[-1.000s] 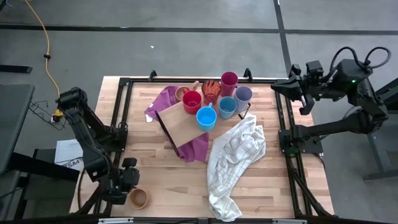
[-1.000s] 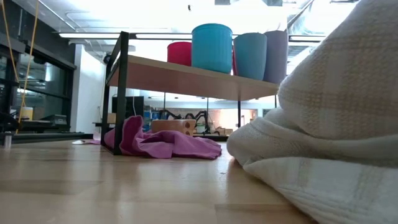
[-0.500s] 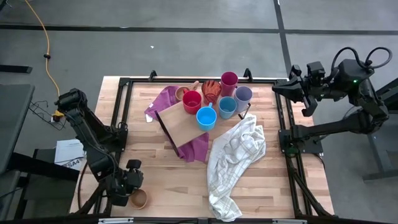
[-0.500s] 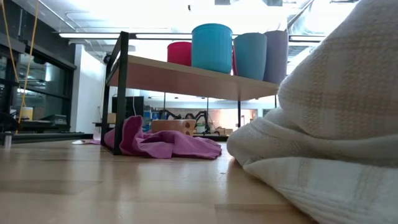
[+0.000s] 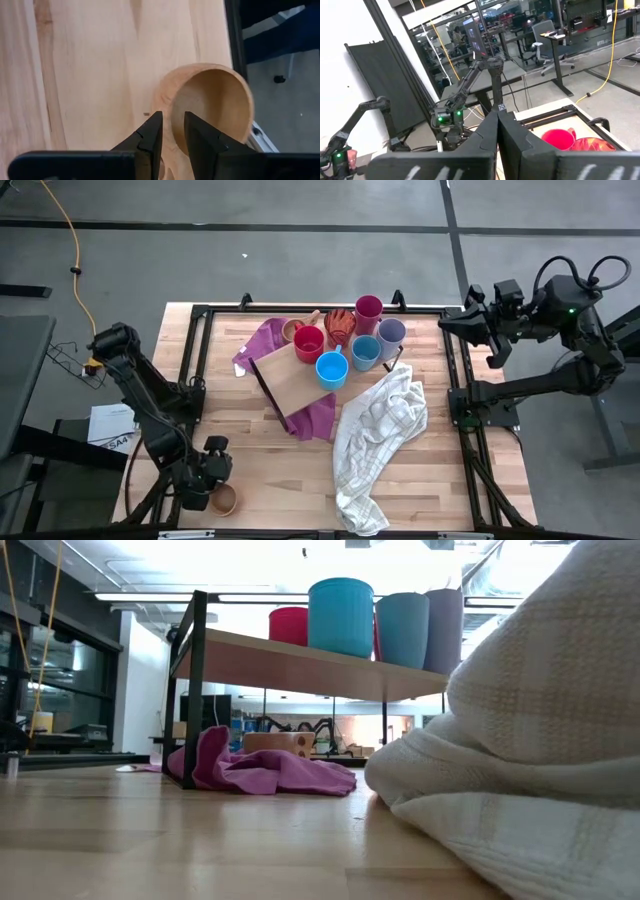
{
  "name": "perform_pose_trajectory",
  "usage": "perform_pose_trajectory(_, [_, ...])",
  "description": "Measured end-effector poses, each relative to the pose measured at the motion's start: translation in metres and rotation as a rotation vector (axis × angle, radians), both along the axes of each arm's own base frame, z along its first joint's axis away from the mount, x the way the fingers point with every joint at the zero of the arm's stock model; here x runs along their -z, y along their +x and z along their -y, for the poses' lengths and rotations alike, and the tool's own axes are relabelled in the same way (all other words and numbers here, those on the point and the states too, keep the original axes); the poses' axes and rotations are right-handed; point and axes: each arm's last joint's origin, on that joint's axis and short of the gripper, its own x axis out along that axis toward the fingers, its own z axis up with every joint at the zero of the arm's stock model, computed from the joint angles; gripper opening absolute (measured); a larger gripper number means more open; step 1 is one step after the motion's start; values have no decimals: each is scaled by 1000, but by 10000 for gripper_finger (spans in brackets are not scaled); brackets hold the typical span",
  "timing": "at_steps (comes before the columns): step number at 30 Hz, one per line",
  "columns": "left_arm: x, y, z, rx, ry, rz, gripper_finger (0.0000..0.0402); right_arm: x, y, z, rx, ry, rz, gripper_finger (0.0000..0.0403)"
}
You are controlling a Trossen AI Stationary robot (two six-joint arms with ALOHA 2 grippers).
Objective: Stack small to large cups/mugs on shelf
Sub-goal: Put the bottom brown mug on the shelf
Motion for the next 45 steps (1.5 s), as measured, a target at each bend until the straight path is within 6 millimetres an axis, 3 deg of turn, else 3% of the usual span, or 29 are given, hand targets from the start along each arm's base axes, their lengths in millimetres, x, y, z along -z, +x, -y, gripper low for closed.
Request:
perform_pose_trajectory(21, [34,17,16,57,-17,-120,70,1,0,0,-9,-14,-5,0])
perform_pose_trajectory(29, [36,18,18,54,-17,-120,63,0,-2,0,-9,-18,-3,0])
perform_pose_trajectory(35, [35,18,17,53,-14,-120,12,0,-3,-1,-9,-18,1,0])
perform_pose_trajectory(40, [35,22,13,38,-29,-138,19,0,-3,-1,-8,-20,0,0])
perform_pose_trajectory(45, [22,36,6,35,-1,-146,8,0,-3,-1,-8,-26,0,0])
